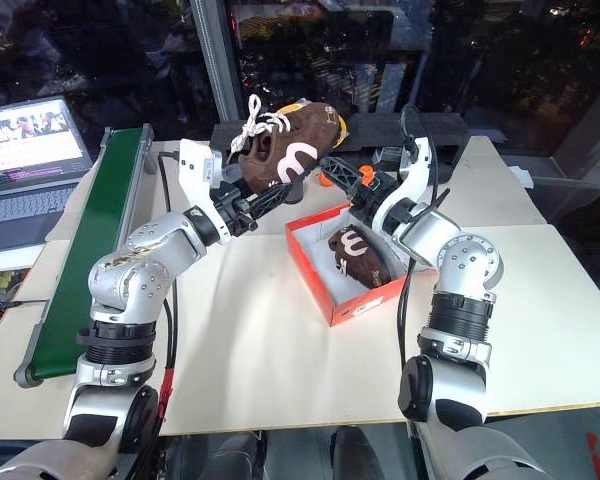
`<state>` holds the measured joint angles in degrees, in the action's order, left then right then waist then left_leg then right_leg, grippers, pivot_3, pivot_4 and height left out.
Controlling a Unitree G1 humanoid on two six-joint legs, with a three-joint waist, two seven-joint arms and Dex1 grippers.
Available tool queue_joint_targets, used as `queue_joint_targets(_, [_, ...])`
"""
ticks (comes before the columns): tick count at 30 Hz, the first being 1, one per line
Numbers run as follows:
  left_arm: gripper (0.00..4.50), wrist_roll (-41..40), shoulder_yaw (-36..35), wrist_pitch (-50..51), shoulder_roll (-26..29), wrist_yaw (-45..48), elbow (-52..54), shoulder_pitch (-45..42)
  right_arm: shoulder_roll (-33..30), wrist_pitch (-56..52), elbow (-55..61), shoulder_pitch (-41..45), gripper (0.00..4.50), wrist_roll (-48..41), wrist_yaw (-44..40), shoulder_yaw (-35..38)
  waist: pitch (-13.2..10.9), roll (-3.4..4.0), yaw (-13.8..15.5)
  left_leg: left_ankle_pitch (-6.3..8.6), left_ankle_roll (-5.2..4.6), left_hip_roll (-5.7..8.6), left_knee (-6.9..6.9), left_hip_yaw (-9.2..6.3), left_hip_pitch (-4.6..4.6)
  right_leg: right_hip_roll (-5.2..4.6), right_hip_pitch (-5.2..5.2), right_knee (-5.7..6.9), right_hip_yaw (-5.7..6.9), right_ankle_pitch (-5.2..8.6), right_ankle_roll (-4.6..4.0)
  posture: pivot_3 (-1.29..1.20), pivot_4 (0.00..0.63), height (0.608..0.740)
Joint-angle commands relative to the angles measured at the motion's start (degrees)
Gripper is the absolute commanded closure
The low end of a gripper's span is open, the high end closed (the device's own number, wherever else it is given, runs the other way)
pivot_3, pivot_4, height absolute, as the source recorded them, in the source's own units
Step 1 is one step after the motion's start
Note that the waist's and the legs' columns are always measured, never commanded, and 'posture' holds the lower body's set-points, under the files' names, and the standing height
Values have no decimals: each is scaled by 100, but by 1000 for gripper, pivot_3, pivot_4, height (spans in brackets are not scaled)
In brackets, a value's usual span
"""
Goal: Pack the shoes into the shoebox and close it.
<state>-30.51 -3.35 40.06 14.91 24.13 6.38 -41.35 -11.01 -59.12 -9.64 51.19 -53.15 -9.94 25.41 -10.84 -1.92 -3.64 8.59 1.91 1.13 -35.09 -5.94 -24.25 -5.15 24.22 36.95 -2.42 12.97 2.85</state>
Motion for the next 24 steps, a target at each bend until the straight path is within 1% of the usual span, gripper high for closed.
queue_joint_targets(1, [2013,-145,90,20,-117,62,409,29,22,217,104,322,0,-160,-58,21,0,0,1,0,0,0,0,0,0,0,0,1,0,0,0,0,150,740])
queue_joint_targets(6, [2013,-69,54,-24,-72,87,364,119,-62,-94,396,330,0,-534,-29,128,0,0,12,0,0,0,-1,0,0,0,-1,1,0,0,0,0,150,740])
queue_joint_targets(13, [2013,-20,19,-108,-25,185,167,42,-107,-509,831,259,0,-1407,121,196,0,0,10,0,0,0,-1,0,1,1,-1,2,0,0,0,0,150,740])
queue_joint_targets(18, [2013,5,69,-140,-98,223,124,-31,-81,-448,877,215,0,-1413,231,49,0,0,17,0,-1,0,-4,0,1,0,-3,2,0,0,0,0,150,740])
queue_joint_targets(24, [2013,-86,136,-8,-120,282,290,-55,-36,-182,566,279,0,-1089,144,-98,0,0,14,0,-1,0,-3,0,0,0,-2,2,0,0,0,0,150,740])
